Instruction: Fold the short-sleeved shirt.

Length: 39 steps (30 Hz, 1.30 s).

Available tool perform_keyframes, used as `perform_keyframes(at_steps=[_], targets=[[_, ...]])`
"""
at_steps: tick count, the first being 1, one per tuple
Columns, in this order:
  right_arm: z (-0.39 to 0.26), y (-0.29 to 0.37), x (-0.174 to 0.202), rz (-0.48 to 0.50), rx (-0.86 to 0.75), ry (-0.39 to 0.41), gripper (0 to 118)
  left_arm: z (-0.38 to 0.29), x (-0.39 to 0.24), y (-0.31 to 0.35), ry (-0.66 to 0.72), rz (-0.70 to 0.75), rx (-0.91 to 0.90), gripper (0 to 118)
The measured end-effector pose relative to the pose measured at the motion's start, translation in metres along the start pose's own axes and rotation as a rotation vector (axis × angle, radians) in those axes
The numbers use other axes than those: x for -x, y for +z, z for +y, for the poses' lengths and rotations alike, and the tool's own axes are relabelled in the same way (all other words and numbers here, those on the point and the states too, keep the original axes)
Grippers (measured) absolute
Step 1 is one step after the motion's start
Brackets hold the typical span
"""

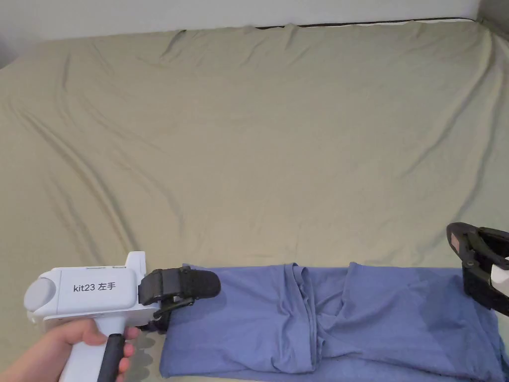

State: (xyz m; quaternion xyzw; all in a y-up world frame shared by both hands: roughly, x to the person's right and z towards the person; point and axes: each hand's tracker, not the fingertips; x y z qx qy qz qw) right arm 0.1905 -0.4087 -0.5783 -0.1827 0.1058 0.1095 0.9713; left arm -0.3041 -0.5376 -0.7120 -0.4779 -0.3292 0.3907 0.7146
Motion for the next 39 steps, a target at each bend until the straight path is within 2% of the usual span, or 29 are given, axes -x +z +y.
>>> perform_keyframes(at_steps=[1, 3, 4, 5, 6, 7, 8, 10, 11, 16, 19, 23, 27, 30, 34, 39], targets=[[0.000, 0.000, 0.001, 0.004, 0.001, 0.002, 0, 0.000, -0.003, -0.006, -0.026, -0.036, -0.010, 112], [-0.002, 0.002, 0.003, 0.003, 0.001, 0.019, 0, 0.007, -0.010, -0.017, -0.070, -0.019, 0.014, 111], [-0.002, 0.004, 0.003, -0.003, 0.001, 0.026, 0, 0.011, -0.011, -0.018, -0.076, -0.013, 0.028, 105], [-0.003, 0.005, 0.002, -0.002, 0.005, 0.023, 0, 0.013, -0.014, -0.017, -0.083, 0.005, 0.042, 72], [-0.004, 0.006, 0.001, 0.000, 0.006, 0.020, 0, 0.014, -0.018, -0.016, -0.110, 0.050, 0.050, 22], [-0.005, 0.007, 0.000, 0.001, 0.007, 0.019, 0, 0.015, -0.019, -0.017, -0.134, 0.104, 0.047, 9], [-0.006, 0.007, -0.002, -0.002, 0.010, 0.021, 0, 0.015, -0.018, -0.024, -0.151, 0.231, 0.049, 9], [-0.007, 0.009, -0.005, -0.010, 0.013, 0.022, 0, 0.014, -0.019, -0.023, -0.078, 0.166, 0.093, 9], [-0.008, 0.010, -0.007, -0.014, 0.015, 0.015, 0, 0.014, -0.023, -0.021, -0.091, 0.159, 0.076, 9], [-0.007, 0.016, -0.015, -0.034, 0.007, -0.013, 0, 0.020, -0.049, -0.010, -0.104, 0.220, 0.061, 9], [-0.007, 0.017, -0.017, -0.036, 0.002, -0.036, 0, 0.025, -0.073, 0.009, -0.048, 0.232, 0.044, 9], [-0.008, 0.019, -0.015, -0.027, 0.003, -0.040, 0, 0.037, -0.099, 0.052, -0.115, 0.363, 0.012, 9], [-0.006, 0.021, -0.013, -0.016, -0.011, -0.020, 0, 0.065, -0.079, 0.092, -0.074, 0.643, -0.006, 9], [-0.004, 0.024, -0.014, -0.011, -0.025, -0.012, 0, 0.063, -0.103, 0.096, -0.064, 0.692, 0.017, 9], [-0.002, 0.024, -0.015, 0.005, -0.037, -0.025, 0, 0.044, -0.176, 0.061, -0.093, 0.690, 0.019, 9], [0.000, 0.020, -0.018, 0.017, -0.050, -0.036, 0, 0.022, -0.247, -0.015, -0.288, 0.682, 0.099, 9]])
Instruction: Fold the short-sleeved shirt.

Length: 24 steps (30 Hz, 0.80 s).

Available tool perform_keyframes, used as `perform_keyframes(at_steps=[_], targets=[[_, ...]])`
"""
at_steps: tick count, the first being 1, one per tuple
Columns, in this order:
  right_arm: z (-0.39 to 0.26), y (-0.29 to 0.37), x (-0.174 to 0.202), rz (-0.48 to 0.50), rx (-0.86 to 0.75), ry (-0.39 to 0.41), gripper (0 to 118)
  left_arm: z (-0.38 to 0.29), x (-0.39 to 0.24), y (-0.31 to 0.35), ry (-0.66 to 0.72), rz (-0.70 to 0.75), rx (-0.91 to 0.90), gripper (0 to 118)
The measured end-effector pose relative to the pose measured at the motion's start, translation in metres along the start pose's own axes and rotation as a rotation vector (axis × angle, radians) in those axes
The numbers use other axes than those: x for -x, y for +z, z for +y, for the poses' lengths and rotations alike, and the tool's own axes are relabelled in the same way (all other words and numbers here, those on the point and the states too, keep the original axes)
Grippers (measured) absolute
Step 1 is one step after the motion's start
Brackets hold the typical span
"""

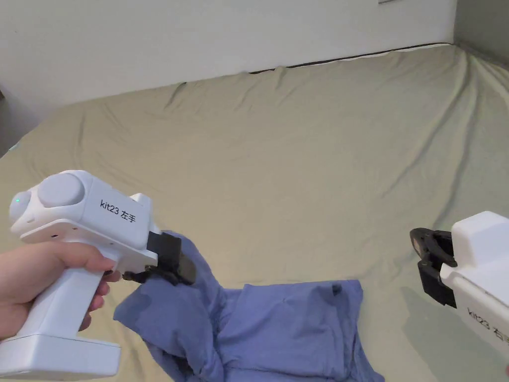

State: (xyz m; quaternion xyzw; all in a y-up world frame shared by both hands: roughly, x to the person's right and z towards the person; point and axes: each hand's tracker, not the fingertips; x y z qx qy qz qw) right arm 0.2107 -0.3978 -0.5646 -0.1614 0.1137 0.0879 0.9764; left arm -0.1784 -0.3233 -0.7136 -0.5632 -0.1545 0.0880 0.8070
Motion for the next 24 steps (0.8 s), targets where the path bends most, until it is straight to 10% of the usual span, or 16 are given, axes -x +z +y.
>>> perform_keyframes(at_steps=[10, 14, 19, 22, 24], targets=[[-0.010, 0.007, -0.030, -0.014, 0.022, -0.055, 0, -0.015, -0.130, -0.139, -0.073, -0.039, 0.126, 15], [-0.014, 0.017, -0.047, -0.035, 0.017, -0.109, 0, -0.027, -0.154, -0.167, -0.036, -0.102, 0.124, 98], [-0.021, 0.021, -0.059, -0.056, 0.022, -0.143, 0, -0.028, -0.166, -0.091, -0.173, -0.208, -0.023, 86], [-0.022, 0.019, -0.060, -0.060, 0.036, -0.160, 0, -0.042, -0.165, -0.062, -0.245, -0.143, -0.147, 15], [-0.022, 0.018, -0.059, -0.059, 0.037, -0.166, 0, -0.053, -0.162, -0.074, -0.290, 0.004, -0.128, 1]])
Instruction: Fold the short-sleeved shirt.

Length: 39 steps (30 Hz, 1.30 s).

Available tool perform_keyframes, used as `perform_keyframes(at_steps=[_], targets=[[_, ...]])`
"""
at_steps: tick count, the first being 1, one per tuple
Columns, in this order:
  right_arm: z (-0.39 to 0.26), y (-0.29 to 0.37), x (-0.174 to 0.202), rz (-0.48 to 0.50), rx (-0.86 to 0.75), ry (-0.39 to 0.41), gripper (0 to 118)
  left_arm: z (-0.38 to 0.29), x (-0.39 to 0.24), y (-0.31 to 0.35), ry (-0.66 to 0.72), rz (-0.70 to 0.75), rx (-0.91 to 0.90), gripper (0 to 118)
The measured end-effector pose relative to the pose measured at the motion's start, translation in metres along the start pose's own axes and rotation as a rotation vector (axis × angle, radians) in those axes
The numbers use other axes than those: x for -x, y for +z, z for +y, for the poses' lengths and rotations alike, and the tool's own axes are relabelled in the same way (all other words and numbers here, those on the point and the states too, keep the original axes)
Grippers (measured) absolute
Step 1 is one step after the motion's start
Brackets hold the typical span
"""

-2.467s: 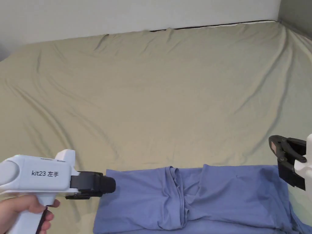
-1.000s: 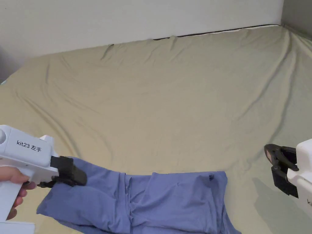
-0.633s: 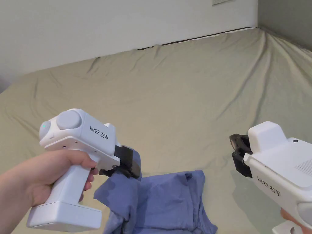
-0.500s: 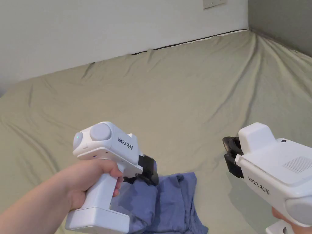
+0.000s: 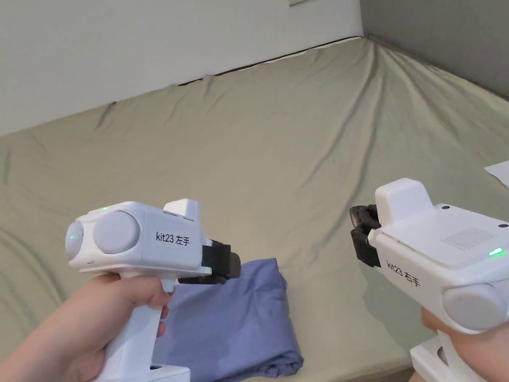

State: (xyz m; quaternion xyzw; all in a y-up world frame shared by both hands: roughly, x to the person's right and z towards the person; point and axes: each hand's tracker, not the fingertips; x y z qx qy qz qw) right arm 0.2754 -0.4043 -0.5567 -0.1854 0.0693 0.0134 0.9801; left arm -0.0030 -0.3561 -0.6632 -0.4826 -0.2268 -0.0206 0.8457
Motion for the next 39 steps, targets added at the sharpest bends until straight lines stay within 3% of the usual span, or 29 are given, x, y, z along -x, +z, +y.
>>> perform_keyframes(at_steps=[2, 6, 9, 14, 19, 22, 26, 32, 34, 37, 38, 39], targets=[[0.000, -0.001, 0.003, 0.000, 0.000, 0.002, 0, -0.018, -0.007, -0.028, -0.090, 0.071, 0.053, 1], [0.001, 0.000, 0.012, 0.005, 0.001, 0.042, 0, -0.035, -0.017, -0.091, -0.040, 0.033, 0.142, 0], [0.000, 0.000, 0.017, 0.004, 0.005, 0.085, 0, -0.043, -0.036, -0.124, -0.046, 0.107, 0.159, 0], [-0.002, 0.005, 0.024, 0.029, 0.016, 0.120, 0, -0.051, -0.066, -0.130, -0.237, 0.170, 0.138, 0], [-0.004, 0.006, 0.035, 0.053, 0.036, 0.150, 0, -0.040, -0.033, -0.112, -0.069, -0.010, 0.090, 0], [-0.008, 0.006, 0.044, 0.090, 0.079, 0.150, 0, -0.046, -0.010, -0.079, -0.055, -0.038, -0.040, 0], [-0.009, -0.017, 0.066, 0.163, 0.218, 0.044, 0, -0.057, 0.052, -0.023, 0.014, -0.070, -0.176, 0], [-0.014, -0.111, 0.103, 0.523, 0.481, -0.242, 0, -0.083, 0.159, 0.022, 0.118, -0.040, -0.173, 0], [-0.026, -0.140, 0.103, 0.629, 0.549, -0.326, 0, -0.090, 0.194, 0.029, 0.247, -0.102, -0.185, 0], [-0.049, -0.176, 0.088, 0.644, 0.713, -0.405, 0, -0.104, 0.239, 0.029, 0.415, -0.292, -0.205, 0], [-0.058, -0.182, 0.081, 0.556, 0.753, -0.397, 0, -0.108, 0.249, 0.027, 0.445, -0.350, -0.218, 0], [-0.066, -0.187, 0.070, 0.530, 0.776, -0.422, 0, -0.112, 0.267, 0.020, 0.465, -0.374, -0.234, 0]])
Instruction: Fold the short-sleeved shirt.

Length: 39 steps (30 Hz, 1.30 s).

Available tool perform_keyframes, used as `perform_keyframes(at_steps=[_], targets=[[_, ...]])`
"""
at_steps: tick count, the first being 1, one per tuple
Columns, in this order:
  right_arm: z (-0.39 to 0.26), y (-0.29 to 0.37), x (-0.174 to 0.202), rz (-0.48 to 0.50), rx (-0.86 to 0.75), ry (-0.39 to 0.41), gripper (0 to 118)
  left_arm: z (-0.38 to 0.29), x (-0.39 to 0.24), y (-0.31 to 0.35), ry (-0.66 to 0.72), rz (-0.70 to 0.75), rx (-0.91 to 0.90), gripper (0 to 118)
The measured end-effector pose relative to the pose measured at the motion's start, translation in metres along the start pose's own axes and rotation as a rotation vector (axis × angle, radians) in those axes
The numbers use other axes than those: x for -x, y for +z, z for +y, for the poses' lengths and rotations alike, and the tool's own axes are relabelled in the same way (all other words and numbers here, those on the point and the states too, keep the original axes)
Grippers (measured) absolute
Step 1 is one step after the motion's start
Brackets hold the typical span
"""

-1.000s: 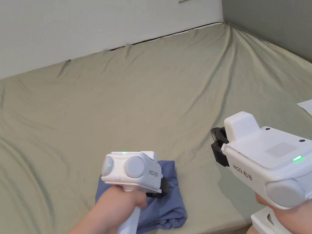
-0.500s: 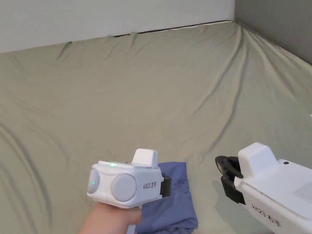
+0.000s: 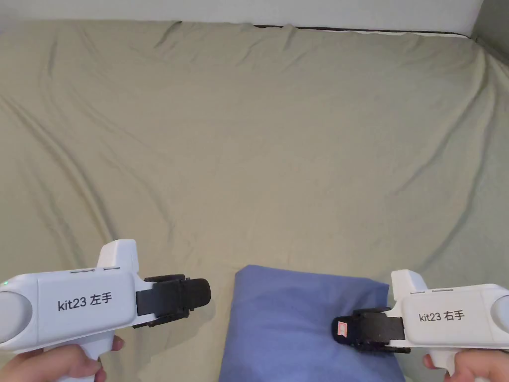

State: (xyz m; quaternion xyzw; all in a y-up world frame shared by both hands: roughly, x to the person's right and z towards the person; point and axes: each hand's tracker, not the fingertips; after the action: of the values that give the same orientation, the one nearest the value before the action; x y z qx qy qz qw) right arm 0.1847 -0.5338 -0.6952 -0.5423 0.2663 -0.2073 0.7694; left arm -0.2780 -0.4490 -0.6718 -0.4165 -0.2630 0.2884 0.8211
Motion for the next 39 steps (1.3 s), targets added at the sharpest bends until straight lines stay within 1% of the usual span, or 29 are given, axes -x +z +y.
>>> perform_keyframes(at_steps=[1, 2, 3, 4, 5, 6, 7, 8, 9, 11, 13, 14, 15, 16, 17, 18, 19, 20, 21, 22, 23, 24, 25, 26, 27, 30, 34, 39], targets=[[-0.001, 0.003, -0.011, 0.080, -0.015, -0.036, 0, 0.001, 0.006, -0.001, 0.010, -0.021, -0.003, 0], [-0.001, 0.006, -0.020, 0.163, -0.032, -0.094, 0, 0.001, 0.014, -0.002, 0.028, -0.044, -0.021, 0], [-0.001, 0.008, -0.026, 0.122, -0.038, -0.117, 0, 0.001, 0.021, -0.004, 0.057, -0.100, -0.030, 1], [-0.002, 0.009, -0.028, 0.105, -0.047, -0.120, 0, 0.001, 0.027, -0.013, 0.091, -0.151, -0.012, 1], [-0.006, 0.016, -0.030, 0.128, -0.047, -0.107, 0, 0.002, 0.036, -0.021, 0.139, -0.213, 0.031, 17], [-0.007, 0.017, -0.030, 0.123, -0.047, -0.105, 0, 0.002, 0.046, -0.031, 0.183, -0.272, 0.081, 42], [-0.007, 0.017, -0.030, 0.122, -0.048, -0.105, 0, 0.001, 0.053, -0.043, 0.232, -0.304, 0.130, 74], [-0.007, 0.017, -0.029, 0.125, -0.052, -0.102, 0, 0.001, 0.057, -0.060, 0.260, -0.301, 0.172, 108], [-0.009, 0.019, -0.029, 0.122, -0.054, -0.096, 0, -0.002, 0.062, -0.071, 0.263, -0.308, 0.220, 118], [-0.009, 0.020, -0.030, 0.126, -0.058, -0.094, 0, -0.005, 0.067, -0.089, 0.271, -0.313, 0.288, 117], [-0.011, 0.018, -0.036, 0.135, -0.060, -0.097, 0, -0.006, 0.067, -0.101, 0.273, -0.459, 0.279, 117], [-0.011, 0.019, -0.038, 0.143, -0.062, -0.102, 0, -0.007, 0.062, -0.112, 0.290, -0.452, 0.333, 114], [-0.011, 0.018, -0.040, 0.150, -0.063, -0.105, 0, -0.010, 0.057, -0.122, 0.297, -0.456, 0.375, 106], [-0.012, 0.018, -0.041, 0.153, -0.063, -0.105, 0, -0.015, 0.037, -0.133, 0.253, -0.448, 0.390, 96], [-0.013, 0.017, -0.039, 0.156, -0.066, -0.101, 0, -0.020, 0.028, -0.144, 0.185, -0.390, 0.419, 72], [-0.014, 0.017, -0.040, 0.160, -0.069, -0.101, 0, -0.023, 0.023, -0.150, 0.133, -0.372, 0.409, 43], [-0.015, 0.018, -0.040, 0.162, -0.072, -0.103, 0, -0.023, 0.023, -0.153, 0.132, -0.356, 0.388, 28], [-0.016, 0.020, -0.041, 0.162, -0.078, -0.107, 0, -0.021, 0.032, -0.163, 0.154, -0.293, 0.410, 25], [-0.018, 0.020, -0.041, 0.154, -0.080, -0.109, 0, -0.020, 0.041, -0.165, 0.256, -0.354, 0.413, 25], [-0.019, 0.022, -0.040, 0.157, -0.089, -0.113, 0, -0.017, 0.046, -0.164, 0.277, -0.366, 0.411, 25], [-0.020, 0.026, -0.035, 0.125, -0.108, -0.121, 0, -0.017, 0.037, -0.159, 0.221, -0.336, 0.410, 24], [-0.021, 0.031, -0.029, 0.084, -0.126, -0.114, 0, -0.015, 0.029, -0.151, 0.131, -0.297, 0.402, 24], [-0.021, 0.034, -0.021, 0.086, -0.136, -0.093, 0, -0.011, 0.024, -0.146, 0.089, -0.269, 0.409, 24], [-0.024, 0.039, -0.015, 0.103, -0.149, -0.070, 0, -0.006, 0.019, -0.139, 0.052, -0.219, 0.427, 23], [-0.026, 0.045, -0.009, 0.148, -0.165, -0.059, 0, 0.002, 0.016, -0.127, 0.034, -0.171, 0.436, 23], [-0.034, 0.061, 0.010, 0.218, -0.211, -0.023, 0, 0.024, 0.015, -0.080, -0.030, -0.052, 0.439, 23], [-0.050, 0.070, 0.033, 0.233, -0.218, 0.009, 0, 0.062, 0.024, -0.005, -0.181, 0.141, 0.453, 23], [-0.064, 0.068, 0.051, 0.248, -0.207, 0.027, 0, 0.105, 0.054, 0.064, -0.305, 0.474, 0.504, 23]])
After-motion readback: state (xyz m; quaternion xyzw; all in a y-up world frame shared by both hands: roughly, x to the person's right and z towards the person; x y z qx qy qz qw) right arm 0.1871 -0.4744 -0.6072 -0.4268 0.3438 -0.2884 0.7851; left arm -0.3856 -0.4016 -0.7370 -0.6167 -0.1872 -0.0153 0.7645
